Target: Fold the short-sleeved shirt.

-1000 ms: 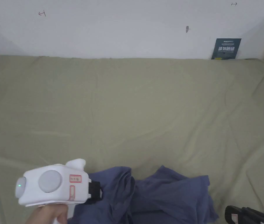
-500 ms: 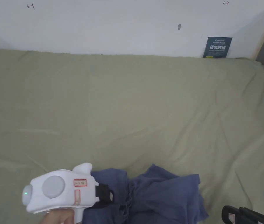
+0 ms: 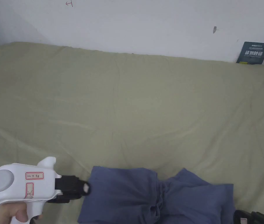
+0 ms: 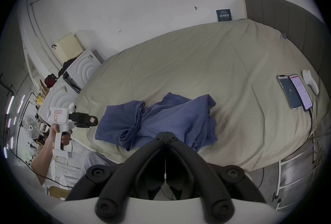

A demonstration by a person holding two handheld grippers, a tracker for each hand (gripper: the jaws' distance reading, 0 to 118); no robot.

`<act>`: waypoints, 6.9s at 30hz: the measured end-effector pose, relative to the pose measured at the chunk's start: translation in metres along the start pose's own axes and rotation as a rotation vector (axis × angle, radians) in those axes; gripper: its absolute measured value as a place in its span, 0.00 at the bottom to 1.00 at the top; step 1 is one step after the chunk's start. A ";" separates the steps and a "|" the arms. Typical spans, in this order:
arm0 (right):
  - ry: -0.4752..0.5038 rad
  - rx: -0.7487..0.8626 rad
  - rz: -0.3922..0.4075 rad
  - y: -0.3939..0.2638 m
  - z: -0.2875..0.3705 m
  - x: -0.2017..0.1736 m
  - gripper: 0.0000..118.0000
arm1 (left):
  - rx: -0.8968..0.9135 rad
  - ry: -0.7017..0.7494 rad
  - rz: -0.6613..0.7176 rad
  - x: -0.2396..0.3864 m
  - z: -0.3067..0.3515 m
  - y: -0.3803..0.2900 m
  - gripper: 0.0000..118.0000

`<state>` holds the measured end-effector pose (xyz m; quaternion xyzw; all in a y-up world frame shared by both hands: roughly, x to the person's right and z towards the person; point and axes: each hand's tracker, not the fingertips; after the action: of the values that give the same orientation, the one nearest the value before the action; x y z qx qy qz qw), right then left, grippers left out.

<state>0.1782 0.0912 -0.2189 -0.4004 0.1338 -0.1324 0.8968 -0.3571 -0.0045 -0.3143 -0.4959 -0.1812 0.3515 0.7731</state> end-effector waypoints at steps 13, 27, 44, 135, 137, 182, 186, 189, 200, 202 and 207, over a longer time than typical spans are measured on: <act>-0.028 -0.016 0.026 -0.001 0.008 -0.010 0.01 | -0.096 -0.337 0.125 -0.010 -0.073 -0.003 0.85; 0.004 0.033 -0.007 0.001 0.019 -0.002 0.01 | 0.071 0.019 0.004 0.018 0.043 -0.002 0.13; -0.036 0.059 0.024 -0.007 0.025 0.016 0.01 | -0.019 0.484 -0.343 0.173 0.008 0.001 0.13; 0.711 -0.349 -0.470 -0.004 -0.222 0.011 0.01 | -0.125 -0.238 -0.075 -0.005 -0.057 0.029 0.23; 0.702 -0.335 -0.458 0.001 -0.216 0.013 0.01 | -0.106 -0.178 -0.082 -0.026 -0.023 0.044 0.23; -0.108 0.335 0.183 0.075 -0.054 -0.057 0.01 | 0.582 0.381 -0.487 0.172 0.037 -0.001 0.00; -0.270 0.517 0.269 0.072 -0.015 -0.073 0.01 | 0.865 0.418 -0.594 0.247 0.024 -0.064 0.00; -0.327 0.606 0.325 0.066 0.009 -0.072 0.01 | 0.881 0.409 -0.640 0.257 0.018 -0.076 0.00; -0.329 0.653 0.305 0.053 0.034 -0.053 0.01 | 0.917 0.465 -0.676 0.264 0.025 -0.091 0.00; -0.306 0.644 0.296 0.054 0.034 -0.052 0.01 | 0.920 0.470 -0.657 0.261 0.026 -0.091 0.00; -0.305 0.642 0.289 0.057 0.028 -0.053 0.01 | 0.928 0.475 -0.644 0.262 0.029 -0.088 0.02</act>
<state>0.1463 0.1655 -0.2368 -0.0912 0.0058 0.0214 0.9956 -0.1636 0.1807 -0.2406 -0.0926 0.0274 0.0223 0.9951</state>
